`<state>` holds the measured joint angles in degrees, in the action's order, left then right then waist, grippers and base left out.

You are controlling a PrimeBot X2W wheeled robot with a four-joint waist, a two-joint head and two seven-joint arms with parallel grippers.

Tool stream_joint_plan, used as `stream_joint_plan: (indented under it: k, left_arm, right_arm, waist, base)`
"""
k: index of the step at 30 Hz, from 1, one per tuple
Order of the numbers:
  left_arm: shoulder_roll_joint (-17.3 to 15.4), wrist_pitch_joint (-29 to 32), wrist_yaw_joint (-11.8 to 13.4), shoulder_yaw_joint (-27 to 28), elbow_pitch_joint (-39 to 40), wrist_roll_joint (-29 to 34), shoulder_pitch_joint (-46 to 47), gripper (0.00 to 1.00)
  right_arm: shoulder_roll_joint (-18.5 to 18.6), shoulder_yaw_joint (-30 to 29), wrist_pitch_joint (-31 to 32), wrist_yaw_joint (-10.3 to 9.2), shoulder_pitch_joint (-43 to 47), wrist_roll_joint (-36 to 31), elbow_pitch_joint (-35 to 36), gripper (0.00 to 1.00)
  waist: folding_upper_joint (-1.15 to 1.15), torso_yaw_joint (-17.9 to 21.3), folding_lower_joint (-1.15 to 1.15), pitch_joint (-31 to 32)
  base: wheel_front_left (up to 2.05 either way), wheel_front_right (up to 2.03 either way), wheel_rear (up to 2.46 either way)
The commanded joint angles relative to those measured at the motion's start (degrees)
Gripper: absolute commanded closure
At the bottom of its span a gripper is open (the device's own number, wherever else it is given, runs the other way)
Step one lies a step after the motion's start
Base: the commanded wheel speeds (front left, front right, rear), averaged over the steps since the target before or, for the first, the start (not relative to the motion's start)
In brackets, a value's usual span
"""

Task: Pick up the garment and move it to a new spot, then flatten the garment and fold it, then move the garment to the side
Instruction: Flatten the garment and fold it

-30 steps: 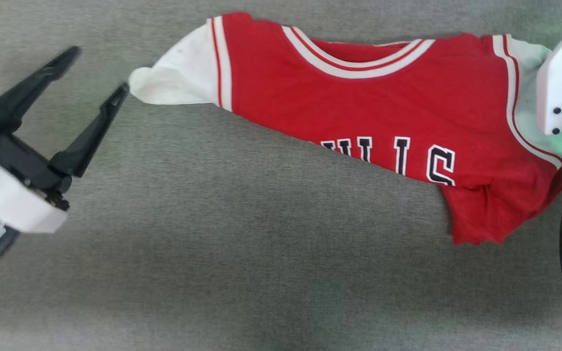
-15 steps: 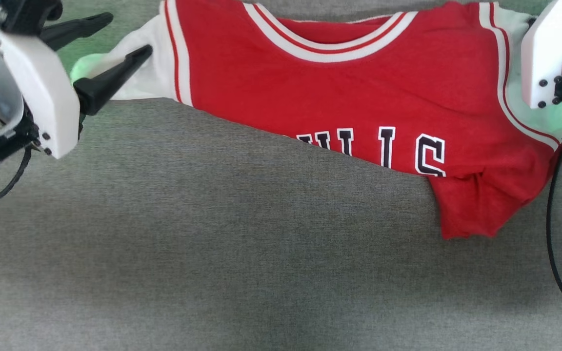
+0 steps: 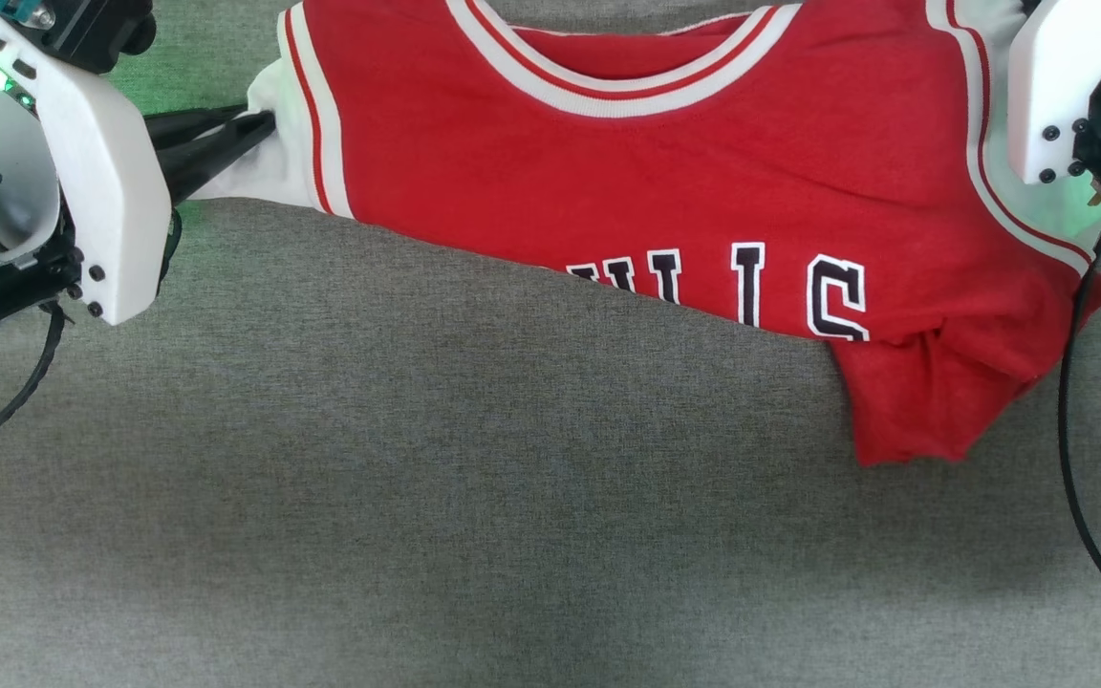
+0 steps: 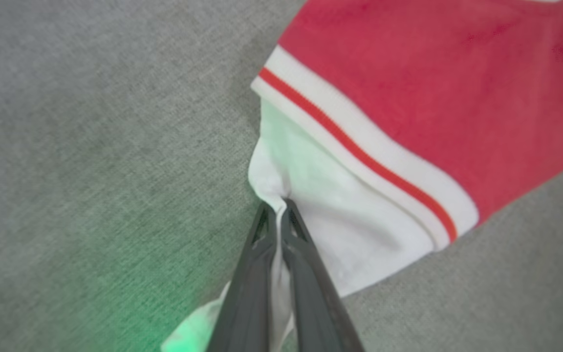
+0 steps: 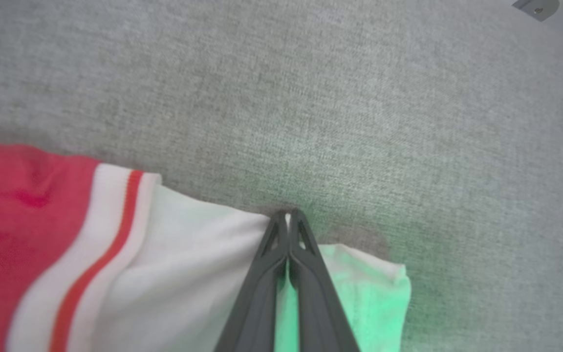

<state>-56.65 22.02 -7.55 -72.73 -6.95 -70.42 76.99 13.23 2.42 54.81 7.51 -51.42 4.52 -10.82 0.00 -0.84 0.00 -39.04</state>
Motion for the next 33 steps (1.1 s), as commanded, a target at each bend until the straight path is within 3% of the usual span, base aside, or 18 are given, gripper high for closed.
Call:
stream_joint_plan:
  k: [1, 6, 12, 19, 26, 33]
  left_arm:
    - [0.6, -0.8, 0.2, -1.1, -0.5, 0.0, -1.8, 1.00]
    - [0.7, -7.0, 0.2, -0.7, -2.3, 0.6, -0.9, 1.00]
    - [1.5, -20.0, 0.2, -0.6, -8.3, 0.2, 3.1, 1.00]
    - [3.4, -31.4, 0.2, 0.5, -17.4, -4.5, 11.8, 1.00]
    - [7.7, -36.8, 0.2, 8.1, -27.7, -9.5, 23.4, 1.00]
    - [10.7, -37.3, 0.2, 14.6, -28.5, -12.6, 27.3, 1.00]
  right_arm:
    - [-0.7, 0.4, -0.2, -0.04, 2.0, -0.3, -3.3, 1.00]
    - [-1.0, -1.1, -4.6, -0.04, 1.0, -0.6, -2.3, 1.00]
    - [-1.2, -4.4, -14.3, -0.04, -3.5, -2.0, -0.2, 1.00]
    - [-3.6, -9.4, -25.6, -0.04, -15.6, -9.1, -3.3, 1.00]
    - [-7.4, -18.5, -38.6, -0.11, -32.1, -18.9, -9.1, 1.00]
    - [-9.1, -25.0, -47.2, -0.16, -40.5, -25.3, -15.7, 1.00]
  waist:
    - [0.00, 0.1, 0.00, 0.2]
    - [0.00, 0.2, 0.00, 2.0]
    - [0.00, 0.4, 0.00, 4.6]
    - [0.00, 1.0, 0.00, 5.9]
    - [0.00, 1.5, 0.00, 7.1]
    - [0.00, 1.0, 0.00, 9.1]
  base:
    - [0.00, 0.00, 0.00]
    - [0.00, 0.00, 0.00]
    - [0.00, 0.00, 0.00]
    - [0.00, 0.00, 0.00]
    - [0.00, 0.00, 0.00]
    - [0.00, 0.00, 0.00]
